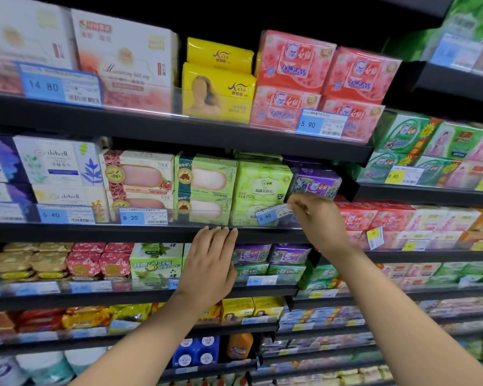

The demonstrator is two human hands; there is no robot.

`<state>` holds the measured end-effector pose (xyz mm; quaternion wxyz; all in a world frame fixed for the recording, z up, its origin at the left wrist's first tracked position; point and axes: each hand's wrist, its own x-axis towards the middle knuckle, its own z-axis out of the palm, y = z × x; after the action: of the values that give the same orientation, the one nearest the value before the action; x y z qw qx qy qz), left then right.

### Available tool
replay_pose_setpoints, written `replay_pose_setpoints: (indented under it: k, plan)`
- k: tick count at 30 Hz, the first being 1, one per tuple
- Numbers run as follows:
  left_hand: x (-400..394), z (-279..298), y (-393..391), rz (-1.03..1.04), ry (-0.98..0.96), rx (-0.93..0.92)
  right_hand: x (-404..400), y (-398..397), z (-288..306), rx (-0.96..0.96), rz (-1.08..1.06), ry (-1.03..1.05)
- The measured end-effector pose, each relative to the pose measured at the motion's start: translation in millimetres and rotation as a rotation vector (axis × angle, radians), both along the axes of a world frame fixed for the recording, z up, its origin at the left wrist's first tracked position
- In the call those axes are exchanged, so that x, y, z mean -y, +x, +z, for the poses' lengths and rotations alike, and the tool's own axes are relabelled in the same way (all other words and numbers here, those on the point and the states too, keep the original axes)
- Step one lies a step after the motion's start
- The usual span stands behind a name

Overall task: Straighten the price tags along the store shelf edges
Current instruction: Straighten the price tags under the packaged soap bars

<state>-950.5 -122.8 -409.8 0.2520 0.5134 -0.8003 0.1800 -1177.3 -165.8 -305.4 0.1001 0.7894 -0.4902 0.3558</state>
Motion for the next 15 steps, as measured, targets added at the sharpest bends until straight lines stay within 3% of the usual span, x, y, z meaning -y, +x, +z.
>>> replay_pose_setpoints:
  k: [9, 15]
  plan:
    - [0.6, -0.5, 0.4, -0.003, -0.013, 0.01, -1.4, 11.7, -12.0, 0.06, -0.009, 0.01]
    - [0.9, -1.1, 1.7, -0.007, -0.025, 0.019, -6.9, -3.4, -24.9, -0.063, -0.082, -0.078]
